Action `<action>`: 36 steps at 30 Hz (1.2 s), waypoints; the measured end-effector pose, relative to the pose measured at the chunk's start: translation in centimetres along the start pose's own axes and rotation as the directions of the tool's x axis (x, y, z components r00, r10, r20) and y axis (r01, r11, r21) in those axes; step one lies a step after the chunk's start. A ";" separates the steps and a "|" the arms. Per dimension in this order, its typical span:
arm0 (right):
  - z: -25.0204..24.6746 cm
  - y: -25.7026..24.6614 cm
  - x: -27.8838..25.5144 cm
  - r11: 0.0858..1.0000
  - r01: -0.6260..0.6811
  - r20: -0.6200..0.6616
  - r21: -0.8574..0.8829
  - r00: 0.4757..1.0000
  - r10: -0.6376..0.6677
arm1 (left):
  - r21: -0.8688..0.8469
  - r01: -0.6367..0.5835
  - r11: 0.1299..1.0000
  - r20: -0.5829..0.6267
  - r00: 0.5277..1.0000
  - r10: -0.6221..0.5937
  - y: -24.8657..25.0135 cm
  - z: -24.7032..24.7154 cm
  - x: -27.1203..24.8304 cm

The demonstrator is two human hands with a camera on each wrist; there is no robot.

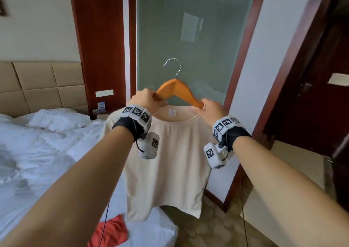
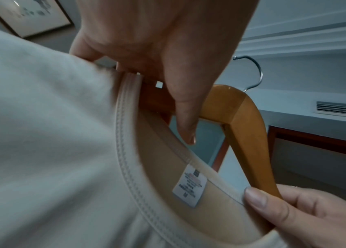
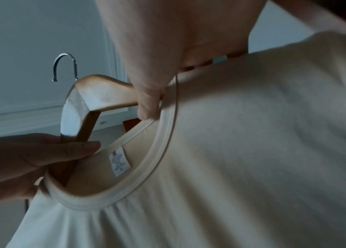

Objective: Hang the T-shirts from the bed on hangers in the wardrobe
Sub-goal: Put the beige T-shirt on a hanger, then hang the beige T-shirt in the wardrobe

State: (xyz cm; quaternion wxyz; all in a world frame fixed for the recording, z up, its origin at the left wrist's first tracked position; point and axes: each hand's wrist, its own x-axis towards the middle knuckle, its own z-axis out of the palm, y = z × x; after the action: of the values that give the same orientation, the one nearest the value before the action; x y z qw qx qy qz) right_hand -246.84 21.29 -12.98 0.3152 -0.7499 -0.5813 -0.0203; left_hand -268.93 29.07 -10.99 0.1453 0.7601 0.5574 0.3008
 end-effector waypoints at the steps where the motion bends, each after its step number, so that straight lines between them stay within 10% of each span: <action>1: -1.3 1.1 -0.3 1.000 -0.024 -0.037 0.000 0.999 0.024 | 0.002 -0.029 1.000 0.001 1.000 0.029 1.4 0.5 0.2; 9: -8.4 10.0 -2.5 0.972 -0.223 -0.302 -0.079 0.934 0.189 | -0.011 -0.212 0.977 0.091 0.973 0.212 12.9 6.3 1.1; 17: -14.5 19.9 -0.6 0.957 -0.265 -0.277 -0.120 0.934 0.224 | -0.077 -0.417 0.906 0.163 0.891 0.424 24.8 15.0 4.0; 36: -29.5 43.4 9.1 0.871 -0.487 -0.416 -0.071 0.808 0.418 | -0.385 -0.747 0.542 0.299 0.454 0.839 54.0 34.6 13.1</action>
State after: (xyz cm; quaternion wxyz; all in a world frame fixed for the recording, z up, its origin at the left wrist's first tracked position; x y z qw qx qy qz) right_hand -195.52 9.04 -5.22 0.3527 -0.8722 -0.3071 -0.1430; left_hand -203.88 27.11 -3.99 0.1865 0.9600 0.0528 0.2022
